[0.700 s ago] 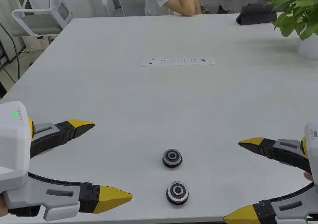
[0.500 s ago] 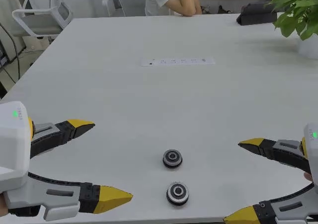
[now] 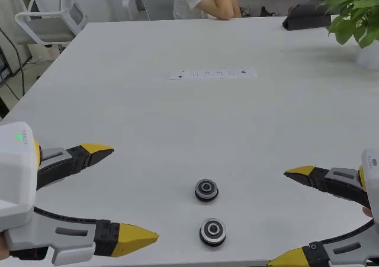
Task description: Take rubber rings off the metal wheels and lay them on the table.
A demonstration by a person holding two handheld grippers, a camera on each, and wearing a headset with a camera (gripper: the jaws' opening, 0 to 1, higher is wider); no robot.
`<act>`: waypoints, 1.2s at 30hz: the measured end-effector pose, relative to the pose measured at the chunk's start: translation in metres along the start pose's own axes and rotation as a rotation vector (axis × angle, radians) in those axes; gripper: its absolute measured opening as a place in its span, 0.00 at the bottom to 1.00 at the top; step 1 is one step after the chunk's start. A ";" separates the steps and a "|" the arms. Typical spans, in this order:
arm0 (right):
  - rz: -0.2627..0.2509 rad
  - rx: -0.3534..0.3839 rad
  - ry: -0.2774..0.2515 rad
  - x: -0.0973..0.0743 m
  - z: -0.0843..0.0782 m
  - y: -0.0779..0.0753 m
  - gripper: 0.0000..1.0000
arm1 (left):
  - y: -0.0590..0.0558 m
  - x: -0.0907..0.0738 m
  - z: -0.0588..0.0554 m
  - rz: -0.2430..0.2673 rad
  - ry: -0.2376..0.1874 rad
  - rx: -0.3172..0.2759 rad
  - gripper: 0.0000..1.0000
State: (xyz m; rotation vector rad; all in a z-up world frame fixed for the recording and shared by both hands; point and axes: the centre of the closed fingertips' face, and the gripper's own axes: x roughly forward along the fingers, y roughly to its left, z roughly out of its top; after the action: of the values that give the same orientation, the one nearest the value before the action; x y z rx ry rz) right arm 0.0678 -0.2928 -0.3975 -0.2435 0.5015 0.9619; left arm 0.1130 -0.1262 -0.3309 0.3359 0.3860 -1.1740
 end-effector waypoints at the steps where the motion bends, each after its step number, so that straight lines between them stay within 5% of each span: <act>1: 0.000 0.000 0.000 0.000 0.000 0.000 0.96 | 0.000 0.000 0.000 -0.001 0.001 0.000 0.90; 36: 0.029 0.008 -0.023 0.017 -0.004 0.000 0.91 | -0.005 0.014 -0.011 -0.050 0.040 0.019 0.86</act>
State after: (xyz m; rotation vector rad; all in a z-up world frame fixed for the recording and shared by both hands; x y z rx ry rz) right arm 0.0747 -0.2826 -0.4091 -0.2179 0.4888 0.9893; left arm 0.1116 -0.1344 -0.3468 0.3679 0.4201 -1.2221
